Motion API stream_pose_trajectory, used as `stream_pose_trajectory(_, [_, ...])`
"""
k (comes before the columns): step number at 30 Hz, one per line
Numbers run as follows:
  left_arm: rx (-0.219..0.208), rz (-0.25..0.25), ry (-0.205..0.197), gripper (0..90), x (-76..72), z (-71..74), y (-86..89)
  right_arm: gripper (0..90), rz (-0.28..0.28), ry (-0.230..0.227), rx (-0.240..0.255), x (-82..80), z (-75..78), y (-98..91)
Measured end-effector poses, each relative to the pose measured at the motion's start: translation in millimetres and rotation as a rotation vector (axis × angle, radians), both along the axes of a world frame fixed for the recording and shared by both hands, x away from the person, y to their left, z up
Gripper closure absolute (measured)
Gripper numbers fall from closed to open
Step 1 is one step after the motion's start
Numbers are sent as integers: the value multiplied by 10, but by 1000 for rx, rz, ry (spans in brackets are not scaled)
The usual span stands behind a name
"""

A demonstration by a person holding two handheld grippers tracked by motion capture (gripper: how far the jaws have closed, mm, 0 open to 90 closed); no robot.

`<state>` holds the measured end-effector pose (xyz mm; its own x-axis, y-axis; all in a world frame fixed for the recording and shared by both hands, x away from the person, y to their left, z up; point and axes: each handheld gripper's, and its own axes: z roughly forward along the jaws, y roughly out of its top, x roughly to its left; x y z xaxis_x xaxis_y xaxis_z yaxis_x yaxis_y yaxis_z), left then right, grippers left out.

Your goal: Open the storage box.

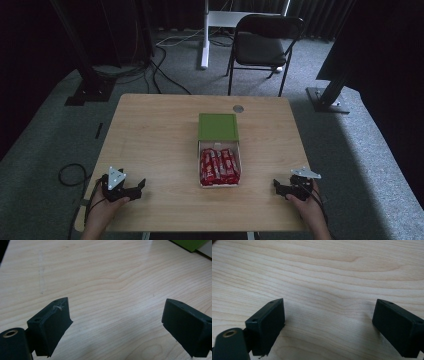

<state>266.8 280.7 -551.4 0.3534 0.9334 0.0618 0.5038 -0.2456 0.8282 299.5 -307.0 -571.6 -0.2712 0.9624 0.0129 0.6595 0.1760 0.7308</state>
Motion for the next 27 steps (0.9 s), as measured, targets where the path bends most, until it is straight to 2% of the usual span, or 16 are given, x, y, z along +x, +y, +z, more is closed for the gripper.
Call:
stream_pose_trajectory(5, [10,87,31,90,17,-22,39,104,0,0,0,0,0,0])
stream_pose_trajectory(7, [20,118,56,90,20,-39,59,104,-1,0,0,0,0,1])
stream_pose_trajectory(13, [25,191,78,90,37,-58,134,104,-1,0,0,0,0,1])
stream_pose_trajectory(15, [57,196,77,90,35,-76,134,104,-1,0,0,0,0,1])
stream_pose_trajectory(17, [48,205,85,90,40,-99,131,104,-1,0,0,0,0,1])
stream_pose_trajectory(20, [58,201,102,91,52,-104,127,103,-1,0,-1,1,0,1])
stream_pose_trajectory(23, [80,196,149,91,63,-120,106,103,-2,1,-1,1,0,2])
stream_pose_trajectory(25, [82,194,150,91,65,-119,97,103,-2,1,-1,2,1,2])
stream_pose_trajectory(27, [59,207,166,91,70,-120,94,103,-2,0,-1,3,1,2])
